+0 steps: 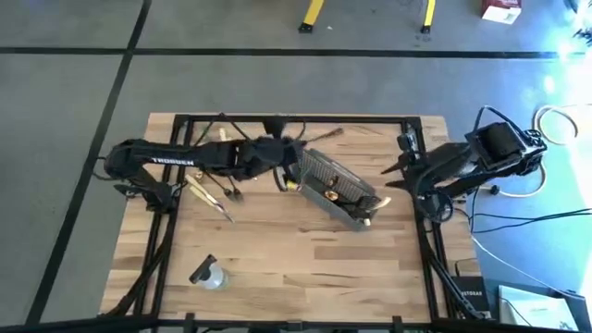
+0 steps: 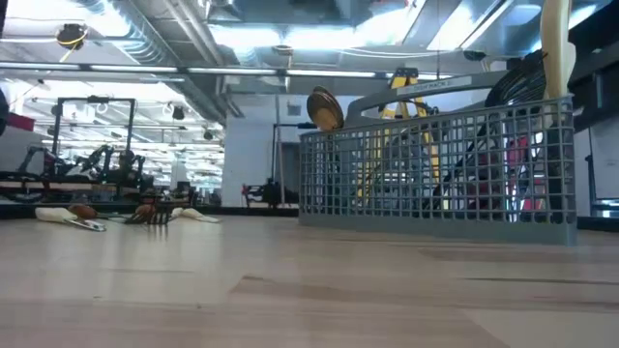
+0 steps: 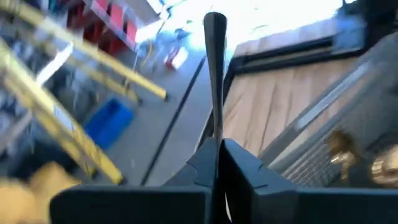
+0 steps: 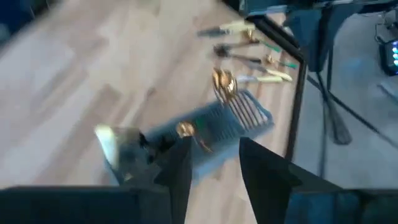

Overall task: Sort silverware
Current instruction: Put the black fork into the cutlery rack

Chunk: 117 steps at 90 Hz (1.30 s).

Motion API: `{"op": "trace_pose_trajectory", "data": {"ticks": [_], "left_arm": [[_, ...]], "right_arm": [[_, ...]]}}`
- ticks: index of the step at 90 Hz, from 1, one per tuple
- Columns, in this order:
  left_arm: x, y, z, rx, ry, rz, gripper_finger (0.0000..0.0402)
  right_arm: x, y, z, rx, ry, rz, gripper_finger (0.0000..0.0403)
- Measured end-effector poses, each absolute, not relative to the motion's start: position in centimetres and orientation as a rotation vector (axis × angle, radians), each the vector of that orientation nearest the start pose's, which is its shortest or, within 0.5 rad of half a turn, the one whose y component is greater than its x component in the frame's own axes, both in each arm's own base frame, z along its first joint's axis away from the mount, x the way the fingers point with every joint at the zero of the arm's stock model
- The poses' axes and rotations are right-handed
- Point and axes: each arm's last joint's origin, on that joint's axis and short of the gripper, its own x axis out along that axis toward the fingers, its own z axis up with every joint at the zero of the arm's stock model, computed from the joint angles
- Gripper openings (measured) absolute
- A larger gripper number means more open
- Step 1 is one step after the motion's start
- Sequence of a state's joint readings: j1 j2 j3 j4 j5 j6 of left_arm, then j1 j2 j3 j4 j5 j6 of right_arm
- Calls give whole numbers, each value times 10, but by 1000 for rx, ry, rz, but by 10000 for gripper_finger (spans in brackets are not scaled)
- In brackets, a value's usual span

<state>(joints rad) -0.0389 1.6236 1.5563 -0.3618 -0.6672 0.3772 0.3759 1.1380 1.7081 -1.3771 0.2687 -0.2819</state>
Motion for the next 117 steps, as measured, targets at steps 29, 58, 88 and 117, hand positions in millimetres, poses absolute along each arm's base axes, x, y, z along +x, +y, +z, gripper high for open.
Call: {"op": "trace_pose_trajectory", "data": {"ticks": [29,58,88,117], "left_arm": [[414,-52,375,962,581,303,0],[438,-52,356,1404,697,184,0],[442,-56,352,1555,750,203,0],[442,-59,351,1558,753,203,0]], "right_arm": [[147,65,470,-36,601,160,115],[146,71,463,143,681,143,115],[171,61,426,-43,781,-40,115],[219,25,393,-155,847,-164,115]]}}
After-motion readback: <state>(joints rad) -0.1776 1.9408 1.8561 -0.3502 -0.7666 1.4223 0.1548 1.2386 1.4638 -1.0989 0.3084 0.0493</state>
